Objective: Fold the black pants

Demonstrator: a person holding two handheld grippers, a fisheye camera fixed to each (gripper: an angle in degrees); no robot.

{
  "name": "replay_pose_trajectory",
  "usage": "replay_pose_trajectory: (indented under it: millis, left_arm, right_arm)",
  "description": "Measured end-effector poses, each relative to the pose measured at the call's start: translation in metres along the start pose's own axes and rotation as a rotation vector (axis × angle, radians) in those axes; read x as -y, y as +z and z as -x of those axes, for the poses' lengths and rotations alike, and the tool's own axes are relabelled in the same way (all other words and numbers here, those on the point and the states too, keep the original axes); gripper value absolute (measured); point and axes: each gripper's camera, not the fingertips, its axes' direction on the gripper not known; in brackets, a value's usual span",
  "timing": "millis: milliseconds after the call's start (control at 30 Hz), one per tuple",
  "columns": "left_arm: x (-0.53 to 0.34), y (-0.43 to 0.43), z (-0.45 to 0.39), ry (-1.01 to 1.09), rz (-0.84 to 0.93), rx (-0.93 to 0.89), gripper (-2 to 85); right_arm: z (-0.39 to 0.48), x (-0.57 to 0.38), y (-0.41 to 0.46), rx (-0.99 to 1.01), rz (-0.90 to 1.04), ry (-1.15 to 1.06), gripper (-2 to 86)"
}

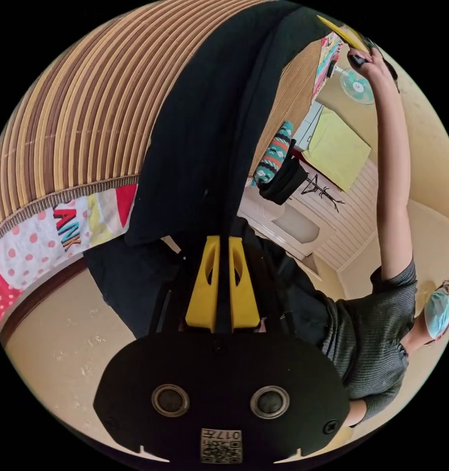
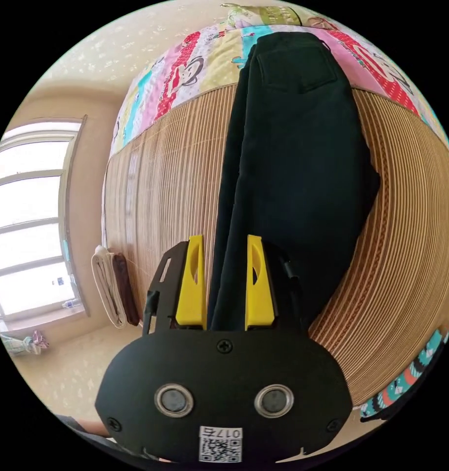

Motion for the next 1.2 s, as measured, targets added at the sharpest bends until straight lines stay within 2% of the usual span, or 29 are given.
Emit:
replay_pose_trajectory:
  millis: [67,133,200,333,400,500,600,733,800,867,933,1000,1067,1133,1200]
  left_arm:
    - [-0.007,0.004,-0.010,0.040,-0.012,-0.020,3.5]
    - [-0.011,0.006,-0.016,0.080,-0.014,-0.087,3.3]
    - [-0.013,0.004,-0.019,0.090,-0.006,-0.122,3.2]
    - [-0.014,-0.002,-0.021,0.083,0.030,-0.028,3.0]
    - [-0.012,-0.008,-0.016,0.041,0.044,0.098,3.2]
    - [-0.007,-0.020,-0.006,-0.025,0.051,0.224,3.5]
    - [0.000,-0.027,0.005,-0.111,0.073,0.328,4.0]
    - [-0.006,-0.024,0.007,-0.202,0.111,0.596,0.8]
    - [-0.017,-0.022,0.013,-0.277,0.129,0.669,-0.1]
    - [-0.026,-0.024,0.020,-0.317,0.125,0.632,0.1]
    - [-0.034,-0.032,0.020,-0.301,0.042,0.537,1.1]
    - [-0.038,-0.045,0.010,-0.204,-0.090,0.373,2.6]
    - [-0.036,-0.053,0.000,-0.136,-0.151,0.298,3.1]
    - [-0.026,-0.056,-0.009,-0.086,-0.160,0.285,3.5]
    - [-0.010,-0.058,-0.021,-0.048,-0.165,0.367,5.6]
  right_arm:
    - [0.010,0.021,0.021,-0.147,0.099,-0.029,11.1]
    - [0.013,0.023,0.031,-0.290,0.111,-0.039,6.2]
    - [0.016,0.018,0.028,-0.265,0.077,-0.069,4.8]
    - [0.030,-0.009,-0.004,-0.134,-0.119,-0.153,3.7]
    - [0.038,-0.009,-0.008,-0.161,-0.114,-0.160,3.6]
    - [0.030,0.009,0.003,-0.168,0.000,-0.096,3.9]
    - [0.005,0.015,0.009,-0.056,0.054,-0.092,5.1]
    - [-0.034,-0.042,-0.026,0.184,-0.097,-0.117,6.9]
    - [-0.055,-0.083,-0.031,0.225,-0.076,-0.135,7.7]
    - [-0.092,-0.145,-0.026,0.245,0.010,-0.097,9.0]
    - [-0.124,-0.195,-0.018,0.236,0.097,-0.028,10.3]
    - [-0.153,-0.242,-0.009,0.286,0.186,0.061,11.6]
    - [-0.184,-0.295,0.006,0.424,0.286,0.216,13.0]
    - [-0.192,-0.317,0.019,0.488,0.373,0.235,13.7]
    - [-0.194,-0.328,0.028,0.502,0.419,0.215,14.1]
